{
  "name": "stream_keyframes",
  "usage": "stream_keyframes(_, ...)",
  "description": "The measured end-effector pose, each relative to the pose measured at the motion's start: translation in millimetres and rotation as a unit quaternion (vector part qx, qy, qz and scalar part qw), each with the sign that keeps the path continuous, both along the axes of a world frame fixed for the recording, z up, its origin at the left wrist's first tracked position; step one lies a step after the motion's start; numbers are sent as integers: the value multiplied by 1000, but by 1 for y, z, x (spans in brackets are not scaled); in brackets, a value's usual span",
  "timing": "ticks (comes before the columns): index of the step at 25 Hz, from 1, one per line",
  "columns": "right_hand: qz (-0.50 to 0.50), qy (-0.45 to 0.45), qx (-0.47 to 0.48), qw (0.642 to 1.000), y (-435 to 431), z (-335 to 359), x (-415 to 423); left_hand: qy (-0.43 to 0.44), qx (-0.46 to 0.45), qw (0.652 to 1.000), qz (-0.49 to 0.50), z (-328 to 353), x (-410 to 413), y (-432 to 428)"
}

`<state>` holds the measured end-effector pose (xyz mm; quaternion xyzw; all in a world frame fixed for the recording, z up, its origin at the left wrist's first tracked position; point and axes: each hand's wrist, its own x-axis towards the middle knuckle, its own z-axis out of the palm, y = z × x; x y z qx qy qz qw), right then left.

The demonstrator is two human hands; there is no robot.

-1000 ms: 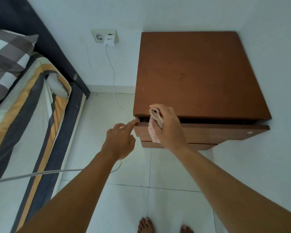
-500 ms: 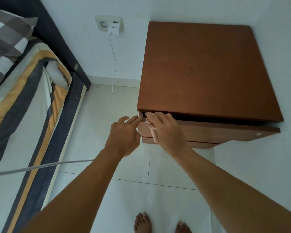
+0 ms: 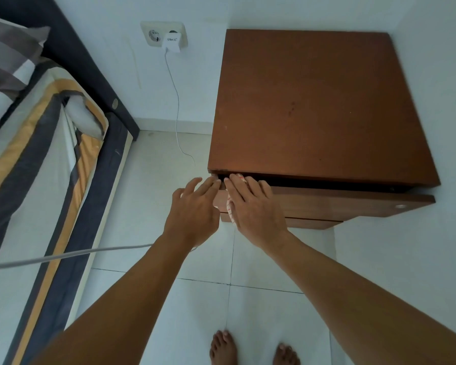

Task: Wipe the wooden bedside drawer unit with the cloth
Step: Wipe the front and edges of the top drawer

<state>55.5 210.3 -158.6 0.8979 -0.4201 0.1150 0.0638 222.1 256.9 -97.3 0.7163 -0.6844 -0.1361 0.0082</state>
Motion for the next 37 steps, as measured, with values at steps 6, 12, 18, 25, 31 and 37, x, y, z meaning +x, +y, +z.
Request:
stream_keyframes(6, -75, 24, 1, 997, 2, 5, -57, -105, 84, 990, 30, 2, -34, -1)
stream_keyframes(12, -164, 51, 13, 985, -10, 10, -179, -150, 137, 977, 73, 10, -65, -14)
stream_keyframes(18, -253, 80, -28, 964, -21, 15, -282, -76, 117, 985, 100, -1, -103, -17)
stream_keyframes(25, -305, 138, -18, 942, -36, 18, -304, -81, 133, 983, 101, 2, -101, -18)
stream_keyframes(31, -381, 195, 88, 899, -46, 59, -278, -92, 124, 986, 70, 3, -89, -16)
stream_keyframes(37, -300, -317, 177, 882, -3, 99, -164, -75, 70, 995, 1, 3, -63, -15)
